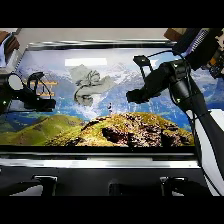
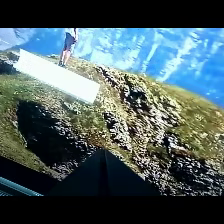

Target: Fold the clothes and pants, and hang the long-sleeved shirts on hangers.

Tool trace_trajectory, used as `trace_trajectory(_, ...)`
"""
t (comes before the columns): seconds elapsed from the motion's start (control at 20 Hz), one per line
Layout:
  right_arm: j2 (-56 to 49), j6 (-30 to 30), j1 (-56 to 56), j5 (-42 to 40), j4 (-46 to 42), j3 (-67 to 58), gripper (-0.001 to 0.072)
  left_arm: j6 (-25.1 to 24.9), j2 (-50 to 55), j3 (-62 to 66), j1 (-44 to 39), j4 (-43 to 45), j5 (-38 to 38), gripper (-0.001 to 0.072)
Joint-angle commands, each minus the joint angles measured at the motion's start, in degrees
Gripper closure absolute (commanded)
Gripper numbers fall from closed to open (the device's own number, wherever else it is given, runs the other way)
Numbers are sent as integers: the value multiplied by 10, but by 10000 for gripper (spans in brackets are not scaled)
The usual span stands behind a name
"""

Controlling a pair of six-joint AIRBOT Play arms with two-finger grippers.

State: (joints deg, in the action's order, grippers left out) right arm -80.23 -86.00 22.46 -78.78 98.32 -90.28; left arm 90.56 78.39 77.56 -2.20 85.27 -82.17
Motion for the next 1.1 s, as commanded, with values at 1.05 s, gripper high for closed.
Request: trace_trajectory(1.05, 0, 0, -1, 31, 0, -1, 671, 1, 12, 0, 0, 0, 30, 680)
